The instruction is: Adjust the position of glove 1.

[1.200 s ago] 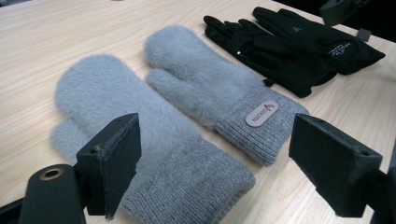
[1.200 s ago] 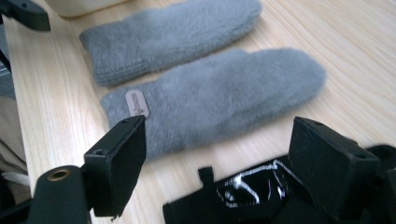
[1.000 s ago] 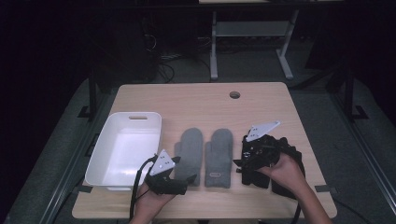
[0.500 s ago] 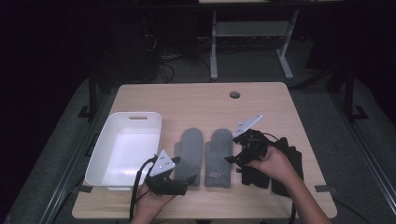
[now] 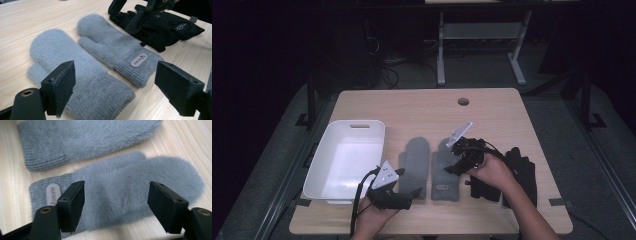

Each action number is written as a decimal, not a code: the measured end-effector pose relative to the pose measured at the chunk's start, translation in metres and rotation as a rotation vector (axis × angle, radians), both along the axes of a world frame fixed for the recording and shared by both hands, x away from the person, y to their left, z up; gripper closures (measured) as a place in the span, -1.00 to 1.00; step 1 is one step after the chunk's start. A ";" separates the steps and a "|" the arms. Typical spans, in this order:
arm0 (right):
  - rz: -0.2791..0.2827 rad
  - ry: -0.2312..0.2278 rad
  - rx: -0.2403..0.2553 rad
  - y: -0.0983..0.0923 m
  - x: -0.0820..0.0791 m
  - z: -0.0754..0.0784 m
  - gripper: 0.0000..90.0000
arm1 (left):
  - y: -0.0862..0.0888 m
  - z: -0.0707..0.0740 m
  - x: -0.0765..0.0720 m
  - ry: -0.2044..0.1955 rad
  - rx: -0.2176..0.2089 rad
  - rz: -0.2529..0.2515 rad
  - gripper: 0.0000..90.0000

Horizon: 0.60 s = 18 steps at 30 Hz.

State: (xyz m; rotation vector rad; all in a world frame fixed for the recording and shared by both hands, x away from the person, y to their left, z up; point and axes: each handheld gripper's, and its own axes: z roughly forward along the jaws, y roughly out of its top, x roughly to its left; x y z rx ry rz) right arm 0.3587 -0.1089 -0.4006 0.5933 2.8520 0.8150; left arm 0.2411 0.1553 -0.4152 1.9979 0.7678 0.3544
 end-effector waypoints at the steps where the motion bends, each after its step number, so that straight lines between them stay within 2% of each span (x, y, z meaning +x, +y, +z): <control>1: 0.001 0.004 -0.006 0.001 0.001 -0.002 -0.32 | 0.000 0.000 0.000 0.000 -0.001 0.000 -0.63; 8: 0.014 0.036 -0.042 0.009 0.008 -0.017 -0.25 | -0.001 -0.001 0.000 -0.004 0.007 -0.009 -0.63; 13: 0.008 0.059 -0.067 0.013 0.010 -0.031 -0.19 | -0.001 0.000 -0.001 0.002 -0.003 0.000 -0.63; 18: -0.006 0.043 -0.077 0.012 0.008 -0.041 -0.11 | -0.001 -0.001 -0.001 0.005 0.000 -0.001 -0.63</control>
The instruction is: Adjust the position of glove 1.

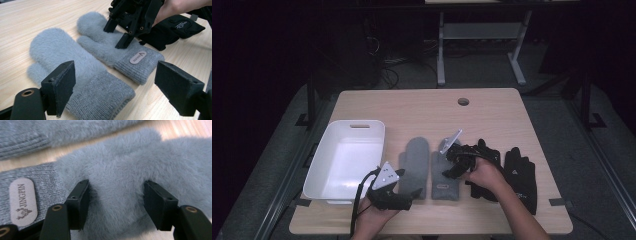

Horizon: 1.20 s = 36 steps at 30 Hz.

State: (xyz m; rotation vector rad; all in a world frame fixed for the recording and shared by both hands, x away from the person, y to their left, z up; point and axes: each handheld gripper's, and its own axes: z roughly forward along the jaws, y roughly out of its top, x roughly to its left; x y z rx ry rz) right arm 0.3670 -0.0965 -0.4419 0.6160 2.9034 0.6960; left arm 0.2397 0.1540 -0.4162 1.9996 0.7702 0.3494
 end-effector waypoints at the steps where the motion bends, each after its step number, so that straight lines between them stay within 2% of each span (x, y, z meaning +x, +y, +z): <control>1: -0.005 -0.007 -0.004 0.000 -0.001 -0.001 -0.10 | 0.000 0.000 0.000 0.001 -0.001 0.000 -0.63; 5: -0.020 -0.017 -0.032 0.002 -0.005 -0.001 -0.02 | -0.002 0.000 -0.001 0.001 -0.002 -0.002 -0.63; 9: -0.035 -0.005 -0.021 0.001 -0.005 -0.002 0.06 | -0.002 0.000 -0.002 0.002 0.001 -0.012 -0.63; 15: -0.052 0.021 -0.029 -0.002 -0.003 -0.001 0.36 | -0.002 0.000 -0.002 0.004 -0.004 -0.008 -0.63; 18: -0.055 0.018 -0.030 -0.002 -0.003 0.000 0.48 | -0.002 0.000 -0.002 0.004 -0.004 -0.008 -0.63; 24: -0.067 0.019 0.006 -0.007 -0.005 -0.001 0.64 | -0.002 -0.001 -0.003 0.007 -0.002 -0.012 -0.63; 27: -0.079 0.040 0.028 -0.009 -0.004 -0.001 0.70 | -0.002 -0.001 -0.002 0.006 -0.002 -0.011 -0.63; 36: -0.092 0.041 0.044 -0.011 -0.005 0.004 0.78 | 0.002 0.001 -0.002 0.005 -0.008 -0.005 -0.63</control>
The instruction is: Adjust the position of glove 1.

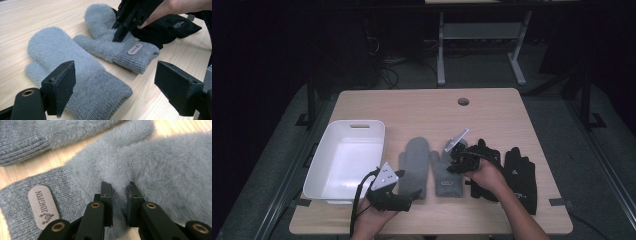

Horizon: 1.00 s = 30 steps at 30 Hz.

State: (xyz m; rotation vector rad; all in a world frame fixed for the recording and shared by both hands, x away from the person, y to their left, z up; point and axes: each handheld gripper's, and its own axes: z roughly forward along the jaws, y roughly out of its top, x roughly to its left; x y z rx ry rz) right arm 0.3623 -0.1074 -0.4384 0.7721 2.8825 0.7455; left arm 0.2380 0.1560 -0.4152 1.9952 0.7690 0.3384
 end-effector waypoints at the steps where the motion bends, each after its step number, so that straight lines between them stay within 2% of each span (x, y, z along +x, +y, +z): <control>1: 0.001 -0.006 -0.004 0.000 -0.001 0.001 0.78 | 0.000 0.000 0.000 -0.001 0.001 -0.001 -0.63; 5: -0.008 -0.001 0.001 0.000 -0.002 0.005 0.80 | 0.000 0.001 -0.001 -0.003 -0.002 0.004 -0.63; 10: -0.005 -0.033 -0.009 0.000 -0.008 0.010 0.81 | 0.000 0.001 -0.001 -0.008 0.003 0.002 -0.63; 14: -0.011 -0.037 -0.002 -0.001 -0.011 0.015 0.83 | 0.000 0.000 -0.001 -0.006 0.008 0.003 -0.63; 21: -0.024 -0.043 0.039 -0.007 -0.015 0.025 0.86 | 0.001 0.001 -0.004 -0.012 0.021 -0.003 -0.63; 24: -0.022 -0.068 0.049 -0.008 -0.020 0.034 0.89 | 0.002 0.002 -0.006 -0.020 0.024 -0.003 -0.63; 27: -0.027 -0.075 0.064 -0.009 -0.022 0.041 0.90 | 0.003 0.003 -0.006 -0.022 0.021 -0.003 -0.63; 30: -0.029 -0.087 0.085 -0.009 -0.026 0.053 0.91 | 0.004 0.005 -0.008 -0.022 0.004 0.003 -0.63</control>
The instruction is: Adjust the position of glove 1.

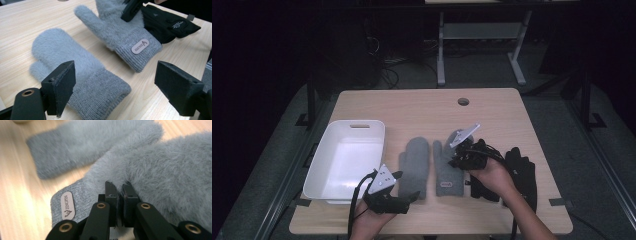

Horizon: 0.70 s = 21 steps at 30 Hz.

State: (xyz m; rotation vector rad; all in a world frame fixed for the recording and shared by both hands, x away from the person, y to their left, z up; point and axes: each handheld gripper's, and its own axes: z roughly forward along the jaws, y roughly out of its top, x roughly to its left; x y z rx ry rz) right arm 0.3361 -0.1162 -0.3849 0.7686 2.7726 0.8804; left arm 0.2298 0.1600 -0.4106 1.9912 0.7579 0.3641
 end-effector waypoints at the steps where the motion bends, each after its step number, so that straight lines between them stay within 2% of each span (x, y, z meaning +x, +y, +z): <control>1: 0.000 0.000 0.000 0.000 0.000 0.000 0.91 | 0.000 0.000 0.000 0.000 0.000 0.000 -0.63; 2: 0.007 -0.008 0.019 0.002 -0.001 0.006 0.91 | 0.000 0.001 -0.001 -0.007 -0.003 0.003 -0.63; 6: 0.014 -0.016 0.031 0.006 -0.003 0.013 0.92 | 0.000 0.002 -0.001 -0.009 -0.006 0.006 -0.63; 11: 0.025 -0.001 0.080 0.015 -0.002 0.024 0.92 | 0.002 0.004 -0.002 -0.011 -0.016 0.011 -0.63; 12: 0.024 0.009 0.105 0.019 0.000 0.029 0.92 | 0.003 0.005 -0.002 -0.016 -0.010 0.011 -0.63; 13: 0.024 0.009 0.105 0.019 0.000 0.029 0.92 | 0.003 0.005 -0.003 -0.021 -0.010 0.014 -0.63; 14: 0.027 0.022 0.135 0.025 0.003 0.032 0.92 | 0.004 0.006 -0.003 -0.027 -0.010 0.020 -0.63; 16: 0.040 0.023 0.148 0.030 0.006 0.034 0.92 | 0.004 0.006 -0.004 -0.039 -0.005 0.033 -0.63; 21: 0.052 0.042 0.156 0.043 0.011 0.033 0.92 | 0.005 0.007 -0.003 -0.034 -0.003 0.037 -0.64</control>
